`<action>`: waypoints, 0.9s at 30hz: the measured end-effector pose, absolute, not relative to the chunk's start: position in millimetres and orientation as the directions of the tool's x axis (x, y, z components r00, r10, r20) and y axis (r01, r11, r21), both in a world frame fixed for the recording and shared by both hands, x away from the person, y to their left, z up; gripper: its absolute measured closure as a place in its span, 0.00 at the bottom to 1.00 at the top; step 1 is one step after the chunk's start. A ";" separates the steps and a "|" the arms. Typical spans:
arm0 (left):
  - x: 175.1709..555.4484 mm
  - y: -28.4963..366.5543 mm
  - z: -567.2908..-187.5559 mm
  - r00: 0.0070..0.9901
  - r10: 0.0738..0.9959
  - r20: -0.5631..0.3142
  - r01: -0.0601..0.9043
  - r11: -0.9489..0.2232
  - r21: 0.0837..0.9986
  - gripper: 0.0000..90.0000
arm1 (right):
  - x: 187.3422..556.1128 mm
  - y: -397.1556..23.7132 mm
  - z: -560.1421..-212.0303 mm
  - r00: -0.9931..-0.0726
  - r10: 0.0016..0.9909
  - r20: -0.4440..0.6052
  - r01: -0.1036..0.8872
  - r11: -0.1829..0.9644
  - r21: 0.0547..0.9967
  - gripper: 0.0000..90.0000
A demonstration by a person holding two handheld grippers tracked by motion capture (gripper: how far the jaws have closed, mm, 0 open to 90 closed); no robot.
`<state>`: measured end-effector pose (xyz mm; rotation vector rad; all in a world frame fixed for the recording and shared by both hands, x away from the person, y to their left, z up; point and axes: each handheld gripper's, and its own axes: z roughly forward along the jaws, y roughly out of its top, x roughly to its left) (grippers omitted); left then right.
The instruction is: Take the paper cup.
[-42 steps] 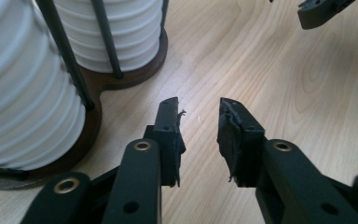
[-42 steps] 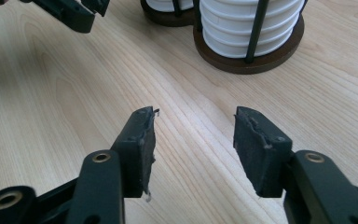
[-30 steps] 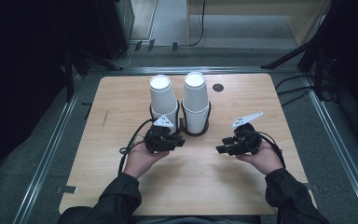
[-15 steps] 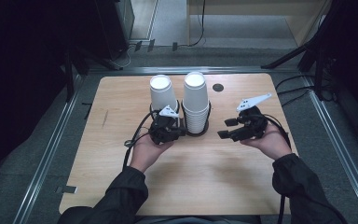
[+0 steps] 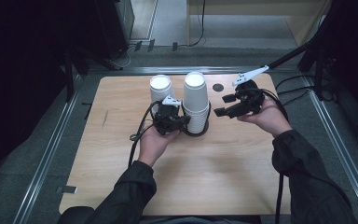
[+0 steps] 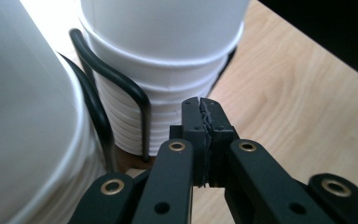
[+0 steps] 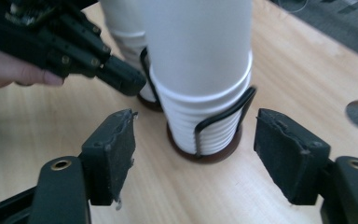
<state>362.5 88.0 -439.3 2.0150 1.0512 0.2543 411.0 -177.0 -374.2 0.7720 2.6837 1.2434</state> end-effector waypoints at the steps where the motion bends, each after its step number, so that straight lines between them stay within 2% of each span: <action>1: 362.9 86.4 -439.2 0.629 0.757 -0.176 0.587 -0.314 0.747 1.00 | 416.1 -173.9 -369.9 -0.873 0.471 0.129 0.403 0.545 0.736 0.32; 5: 364.0 79.4 -439.1 0.622 0.770 -0.141 0.579 -0.331 0.745 1.00 | 423.6 -170.1 -365.2 -0.881 0.453 0.138 0.393 0.537 0.746 0.32; 7: 365.1 77.9 -439.2 0.621 0.772 -0.135 0.574 -0.331 0.749 1.00 | 429.4 -163.8 -360.6 -0.892 0.427 0.149 0.382 0.534 0.754 0.27; 13: 365.0 77.6 -438.7 0.619 0.774 -0.132 0.574 -0.332 0.748 1.00 | 437.6 -146.3 -350.1 -0.902 0.412 0.130 0.358 0.546 0.758 0.20; 21: 365.1 76.4 -438.2 0.614 0.778 -0.136 0.573 -0.321 0.754 1.00 | 448.3 -116.7 -334.9 -0.926 0.371 0.069 0.294 0.594 0.749 0.20; 27: 363.9 74.2 -437.5 0.609 0.784 -0.121 0.572 -0.328 0.752 1.00 | 454.9 -96.1 -332.3 -0.924 0.379 0.053 0.298 0.626 0.720 0.18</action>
